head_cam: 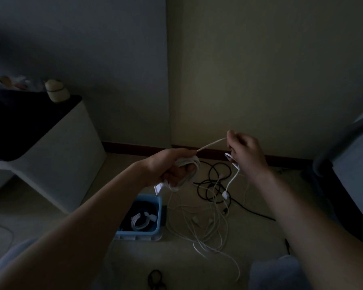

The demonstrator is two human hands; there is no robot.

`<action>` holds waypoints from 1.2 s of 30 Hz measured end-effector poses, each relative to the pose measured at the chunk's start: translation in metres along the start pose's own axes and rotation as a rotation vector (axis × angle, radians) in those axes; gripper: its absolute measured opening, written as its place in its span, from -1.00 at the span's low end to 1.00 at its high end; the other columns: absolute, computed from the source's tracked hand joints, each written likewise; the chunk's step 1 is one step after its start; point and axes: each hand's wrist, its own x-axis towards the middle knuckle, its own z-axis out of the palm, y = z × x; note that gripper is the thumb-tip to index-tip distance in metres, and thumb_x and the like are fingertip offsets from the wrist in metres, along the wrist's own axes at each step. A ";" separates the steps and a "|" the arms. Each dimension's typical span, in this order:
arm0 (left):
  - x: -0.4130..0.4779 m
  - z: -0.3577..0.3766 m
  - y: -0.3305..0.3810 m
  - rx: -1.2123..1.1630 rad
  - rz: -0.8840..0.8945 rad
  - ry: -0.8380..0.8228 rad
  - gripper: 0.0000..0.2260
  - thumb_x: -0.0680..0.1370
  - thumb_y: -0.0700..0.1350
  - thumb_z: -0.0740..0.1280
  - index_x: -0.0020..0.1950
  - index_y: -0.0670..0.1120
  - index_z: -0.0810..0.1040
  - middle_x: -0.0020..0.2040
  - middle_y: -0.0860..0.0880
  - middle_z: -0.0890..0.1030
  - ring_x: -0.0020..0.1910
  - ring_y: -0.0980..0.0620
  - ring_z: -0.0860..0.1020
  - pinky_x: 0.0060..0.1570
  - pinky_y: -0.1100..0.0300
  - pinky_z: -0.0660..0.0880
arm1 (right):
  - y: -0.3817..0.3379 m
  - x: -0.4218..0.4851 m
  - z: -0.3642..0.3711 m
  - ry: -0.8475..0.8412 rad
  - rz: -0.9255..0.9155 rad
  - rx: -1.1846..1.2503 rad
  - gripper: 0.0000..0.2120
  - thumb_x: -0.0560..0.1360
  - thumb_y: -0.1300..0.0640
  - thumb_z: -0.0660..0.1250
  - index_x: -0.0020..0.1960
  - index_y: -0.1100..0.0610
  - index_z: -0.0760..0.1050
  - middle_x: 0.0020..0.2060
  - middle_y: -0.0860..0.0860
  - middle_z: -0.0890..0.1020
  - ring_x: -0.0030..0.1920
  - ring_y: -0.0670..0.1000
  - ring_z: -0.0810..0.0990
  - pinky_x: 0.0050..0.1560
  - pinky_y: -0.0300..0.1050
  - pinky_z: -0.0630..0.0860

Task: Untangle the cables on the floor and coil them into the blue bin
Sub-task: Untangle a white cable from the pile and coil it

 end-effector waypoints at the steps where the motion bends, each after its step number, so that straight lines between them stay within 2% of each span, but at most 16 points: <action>1: 0.000 0.002 0.002 -0.046 0.025 -0.021 -0.58 0.58 0.13 0.12 -0.37 -0.07 0.45 -0.54 0.05 0.17 -0.55 0.09 0.06 -0.46 0.17 -0.03 | 0.002 0.001 0.001 0.009 -0.006 -0.024 -0.57 0.64 -0.06 0.24 -0.36 0.08 0.38 -0.62 -0.16 0.36 -0.51 -0.12 0.36 -0.26 -0.07 0.38; 4: -0.002 0.004 0.008 -0.240 0.102 -0.090 -0.59 0.59 0.12 0.09 -0.32 -0.09 0.46 -0.56 0.08 0.19 -0.57 0.11 0.04 -0.51 0.22 0.01 | 0.006 0.000 0.009 -0.044 0.001 -0.184 -0.57 0.63 -0.05 0.25 -0.38 0.08 0.41 -0.64 -0.15 0.41 -0.56 -0.19 0.40 -0.36 -0.22 0.37; 6: -0.003 0.003 0.010 -0.346 0.154 -0.140 -0.59 0.61 0.12 0.07 -0.28 -0.09 0.46 -0.56 0.08 0.16 -0.58 0.10 0.04 -0.53 0.24 0.08 | 0.008 -0.006 0.018 -0.198 0.053 -0.240 -0.56 0.64 -0.05 0.22 -0.37 0.08 0.42 -0.63 -0.15 0.42 -0.59 -0.22 0.40 -0.46 -0.32 0.34; 8: -0.003 0.001 0.009 -0.448 0.194 -0.171 -0.58 0.62 0.14 0.05 -0.24 -0.10 0.48 -0.53 0.06 0.11 -0.58 0.10 0.05 -0.50 0.23 0.13 | 0.014 -0.012 0.028 -0.359 0.079 -0.189 -0.54 0.66 -0.07 0.18 -0.38 0.08 0.44 -0.60 -0.11 0.42 -0.58 -0.16 0.39 -0.43 -0.25 0.36; 10: -0.003 -0.001 0.008 -0.544 0.235 -0.155 -0.57 0.62 0.17 0.05 -0.20 -0.10 0.47 -0.50 0.06 0.10 -0.56 0.10 0.06 -0.47 0.23 0.16 | 0.018 -0.014 0.034 -0.409 0.086 -0.125 -0.52 0.68 -0.04 0.15 -0.38 0.09 0.44 -0.59 -0.05 0.41 -0.59 -0.09 0.37 -0.47 -0.26 0.36; 13: -0.004 -0.003 0.009 -0.680 0.292 -0.054 -0.55 0.63 0.21 0.04 -0.18 -0.11 0.46 -0.52 0.07 0.20 -0.56 0.12 0.12 -0.45 0.25 0.25 | 0.017 -0.016 0.039 -0.428 0.105 -0.067 -0.53 0.70 0.05 0.10 -0.34 0.15 0.45 -0.60 0.01 0.43 -0.62 -0.09 0.36 -0.52 -0.31 0.34; 15: -0.005 -0.004 0.011 -0.778 0.331 0.042 -0.54 0.64 0.20 0.05 -0.17 -0.12 0.46 -0.49 0.07 0.24 -0.54 0.14 0.18 -0.44 0.28 0.30 | 0.017 -0.019 0.040 -0.502 0.164 0.009 -0.58 0.70 0.11 0.10 -0.29 0.17 0.47 -0.57 0.00 0.46 -0.61 -0.10 0.41 -0.50 -0.31 0.39; 20: -0.003 -0.006 0.014 -0.998 0.436 0.282 -0.59 0.66 0.13 0.10 -0.16 -0.14 0.46 -0.41 0.04 0.26 -0.46 0.13 0.23 -0.40 0.28 0.38 | 0.017 -0.026 0.043 -0.678 0.236 0.008 -0.82 0.65 0.23 0.20 -0.09 0.15 0.51 -0.47 0.08 0.56 -0.46 0.02 0.56 -0.29 -0.14 0.49; 25: 0.000 -0.004 0.013 -0.867 0.477 0.393 -0.63 0.69 0.10 0.04 -0.10 -0.12 0.44 -0.34 0.00 0.33 -0.38 0.07 0.32 -0.17 0.18 0.33 | 0.011 -0.030 0.043 -0.767 0.264 0.027 -0.90 0.61 0.30 0.22 0.03 0.21 0.51 -0.29 0.14 0.68 -0.25 0.14 0.68 -0.09 0.01 0.56; 27: 0.002 0.000 0.013 -0.739 0.494 0.476 -0.67 0.70 0.04 0.03 -0.07 -0.13 0.43 -0.32 -0.02 0.35 -0.35 0.04 0.36 -0.19 0.15 0.37 | 0.008 -0.031 0.044 -0.805 0.231 0.005 -0.92 0.60 0.26 0.27 0.03 0.21 0.53 -0.21 0.16 0.70 -0.13 0.12 0.69 0.04 0.06 0.57; 28: 0.003 0.002 0.013 -0.674 0.509 0.529 -0.69 0.71 0.01 0.03 -0.05 -0.14 0.43 -0.32 -0.04 0.36 -0.36 0.03 0.37 -0.24 0.14 0.39 | 0.006 -0.033 0.045 -0.816 0.197 -0.027 -0.93 0.58 0.22 0.29 -0.01 0.17 0.55 -0.19 0.14 0.71 -0.09 0.07 0.69 0.04 0.02 0.55; 31: 0.005 0.002 0.014 -0.555 0.530 0.662 -0.72 0.72 -0.04 0.06 -0.05 -0.15 0.42 -0.35 -0.05 0.37 -0.41 0.04 0.39 -0.29 0.13 0.39 | -0.001 -0.036 0.044 -0.808 0.155 -0.067 -0.94 0.57 0.20 0.32 -0.04 0.13 0.57 -0.24 0.10 0.71 -0.16 -0.02 0.67 -0.16 -0.24 0.49; 34: 0.006 -0.001 0.013 -0.456 0.531 0.747 -0.71 0.72 -0.05 0.09 -0.10 -0.15 0.44 -0.40 -0.02 0.42 -0.42 0.05 0.42 -0.28 0.10 0.39 | -0.005 -0.037 0.043 -0.792 0.168 -0.067 -0.86 0.54 0.30 0.30 0.04 0.13 0.56 -0.23 0.13 0.70 -0.32 -0.02 0.61 -0.31 -0.23 0.49; 36: 0.006 0.004 0.012 -0.332 0.524 0.804 -0.70 0.72 -0.05 0.10 -0.14 -0.14 0.44 -0.42 0.00 0.44 -0.40 0.04 0.42 -0.28 0.09 0.39 | -0.005 -0.036 0.046 -0.801 0.191 -0.062 -0.78 0.42 0.25 0.31 0.03 0.06 0.56 -0.22 0.10 0.70 -0.42 -0.07 0.52 -0.40 -0.23 0.42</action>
